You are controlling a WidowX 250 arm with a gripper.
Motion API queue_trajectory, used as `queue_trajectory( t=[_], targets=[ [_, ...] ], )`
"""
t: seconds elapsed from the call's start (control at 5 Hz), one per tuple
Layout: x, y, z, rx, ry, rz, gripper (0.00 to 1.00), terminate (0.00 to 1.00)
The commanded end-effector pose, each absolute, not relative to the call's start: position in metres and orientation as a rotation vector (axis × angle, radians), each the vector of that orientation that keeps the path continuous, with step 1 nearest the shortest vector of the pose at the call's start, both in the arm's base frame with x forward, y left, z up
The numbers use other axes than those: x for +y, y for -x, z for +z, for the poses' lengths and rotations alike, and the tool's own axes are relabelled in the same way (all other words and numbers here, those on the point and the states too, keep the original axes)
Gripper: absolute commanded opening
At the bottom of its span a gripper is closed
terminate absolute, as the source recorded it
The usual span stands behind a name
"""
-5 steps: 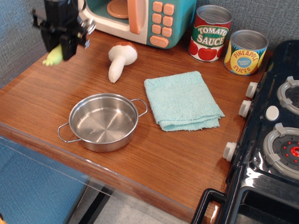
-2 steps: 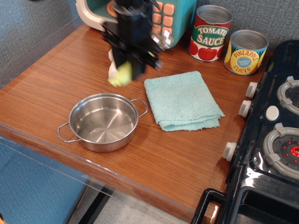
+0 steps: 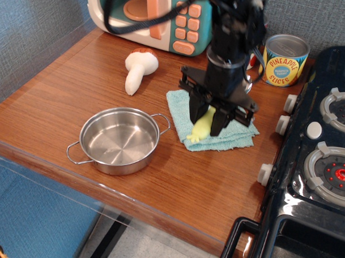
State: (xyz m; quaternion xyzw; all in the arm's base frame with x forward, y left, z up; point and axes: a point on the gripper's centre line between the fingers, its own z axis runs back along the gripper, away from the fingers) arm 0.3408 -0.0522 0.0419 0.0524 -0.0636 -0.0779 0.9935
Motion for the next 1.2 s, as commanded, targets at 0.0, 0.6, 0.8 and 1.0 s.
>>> queue_trajectory(
  t=[0.0,0.6,0.8,1.0],
  targets=[
    [-0.05,-0.351,0.054,-0.193,-0.135,-0.09,0.0,0.0],
    [-0.034,-0.361,0.049,-0.164,-0.103,-0.097,1.0,0.0],
    [-0.038,-0.363,0.058,-0.151,-0.062,-0.151,1.0,0.0],
    [-0.039,-0.361,0.069,-0.157,-0.068,-0.17,1.0,0.0]
  ],
)
